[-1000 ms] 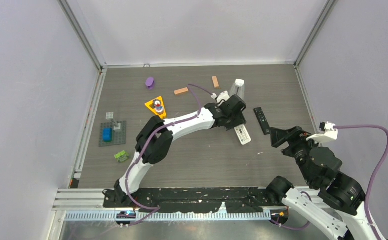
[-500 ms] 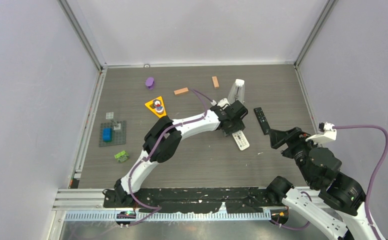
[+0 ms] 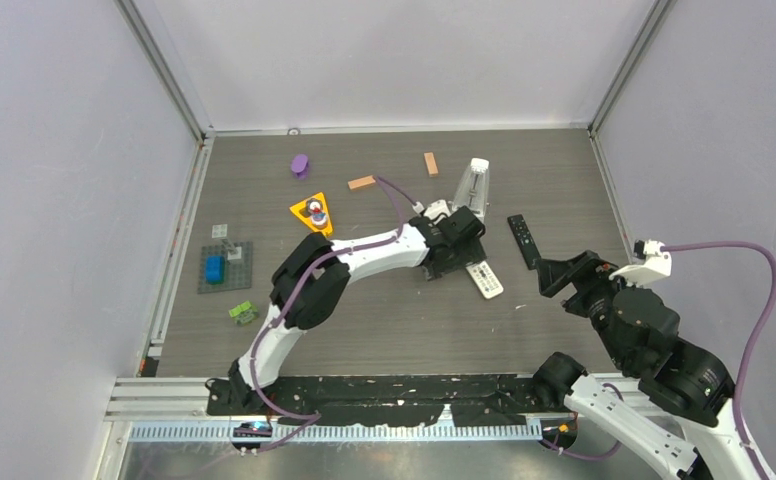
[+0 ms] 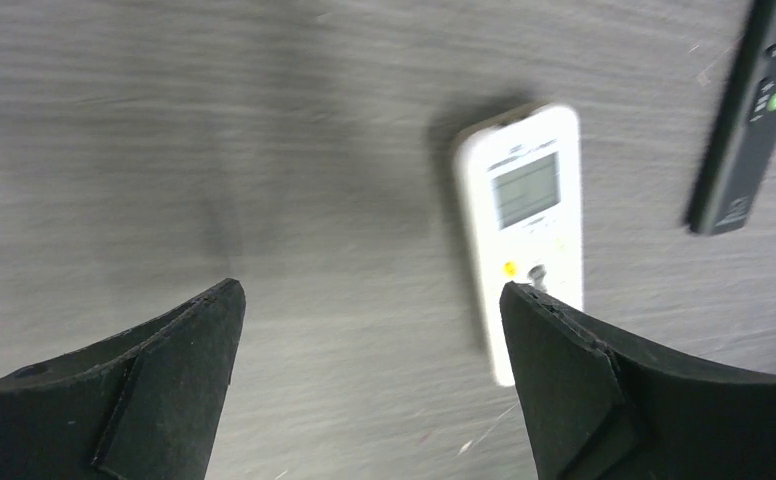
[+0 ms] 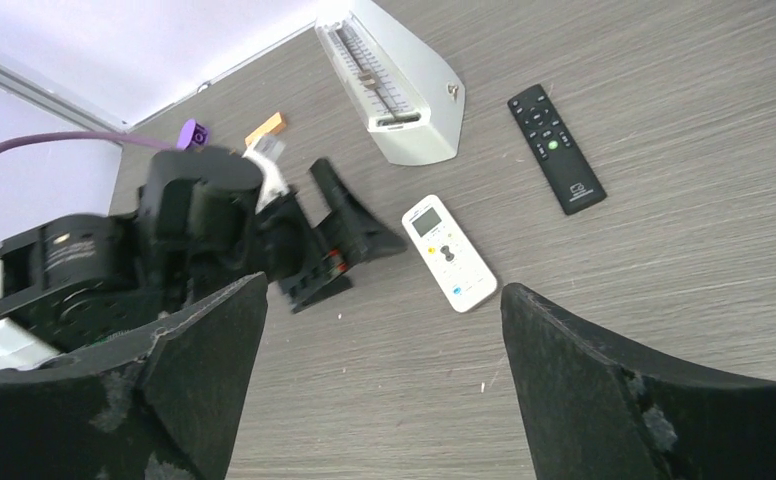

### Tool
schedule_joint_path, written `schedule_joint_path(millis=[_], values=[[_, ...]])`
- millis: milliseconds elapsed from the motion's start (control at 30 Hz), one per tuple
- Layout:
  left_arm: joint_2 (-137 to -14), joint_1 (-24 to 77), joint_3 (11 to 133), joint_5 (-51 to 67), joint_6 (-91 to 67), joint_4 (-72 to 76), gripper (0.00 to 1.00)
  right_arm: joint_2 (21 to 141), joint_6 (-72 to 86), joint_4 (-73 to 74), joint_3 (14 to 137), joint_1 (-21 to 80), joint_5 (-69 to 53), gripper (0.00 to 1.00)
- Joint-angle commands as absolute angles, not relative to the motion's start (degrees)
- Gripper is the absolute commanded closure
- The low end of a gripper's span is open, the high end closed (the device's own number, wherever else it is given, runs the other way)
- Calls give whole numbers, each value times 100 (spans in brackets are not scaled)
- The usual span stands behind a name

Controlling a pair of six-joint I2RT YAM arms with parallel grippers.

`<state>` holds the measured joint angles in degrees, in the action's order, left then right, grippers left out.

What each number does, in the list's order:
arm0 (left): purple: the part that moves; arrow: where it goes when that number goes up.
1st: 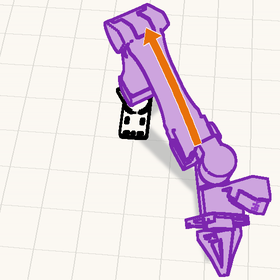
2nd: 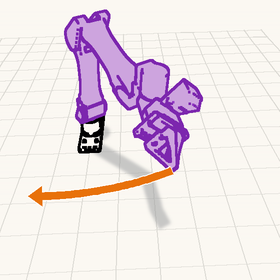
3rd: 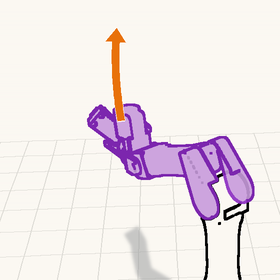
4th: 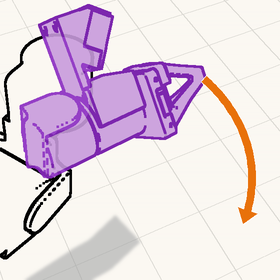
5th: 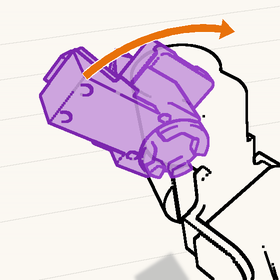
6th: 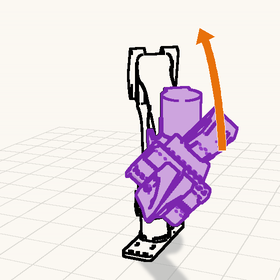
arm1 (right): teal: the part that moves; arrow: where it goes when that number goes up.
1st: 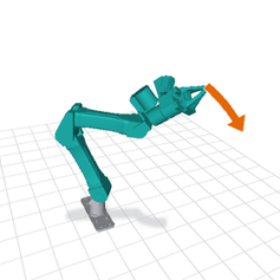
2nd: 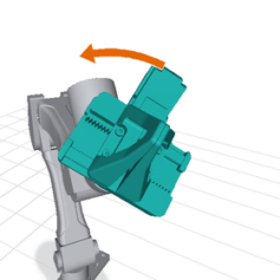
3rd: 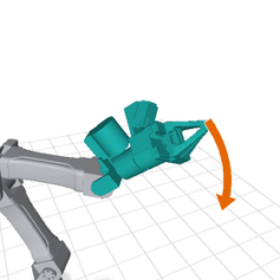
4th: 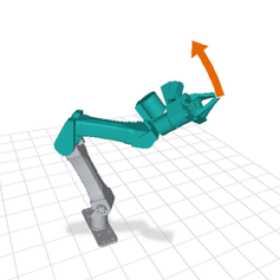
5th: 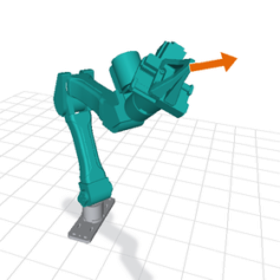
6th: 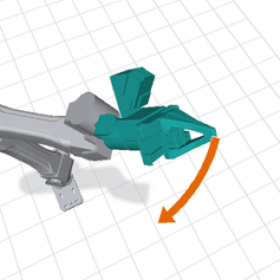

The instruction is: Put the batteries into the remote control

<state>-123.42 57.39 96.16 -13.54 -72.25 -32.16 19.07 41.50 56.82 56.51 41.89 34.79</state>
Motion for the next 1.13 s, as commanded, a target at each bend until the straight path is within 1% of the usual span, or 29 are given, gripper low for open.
schedule_joint_path(millis=[0,67,200,300,433,600,833,967,1100], values=[[-10894,5772,8679,-2018,-6308,-2842,0,2004,3980,5857,6079,4191,3827,0],[-10215,5770,8182,-2174,-5682,-2750,0,2068,3789,5854,6203,4192,3824,4],[-8455,5774,7051,-2501,-4462,-2467,0,2221,3564,5942,6529,4192,4020,5],[-7198,5790,6285,-2915,-3823,-2687,0,2330,3479,5948,6832,4192,4166,5],[-5695,5785,5590,-3488,-3467,-3397,0,2500,3303,5937,7222,4192,4352,5],[-4059,5792,5342,-3797,-3444,-4343,0,2643,3125,5914,7496,4191,4463,5],[-2639,5788,5452,-3928,-3405,-5211,0,2726,3016,6038,7748,4190,4550,5],[-2162,5786,5527,-4034,-3396,-5388,1,2725,3055,6011,7765,4192,4524,5],[-2004,5791,5596,-4191,-3411,-5535,1,2742,3109,5967,7717,4196,4432,5]])
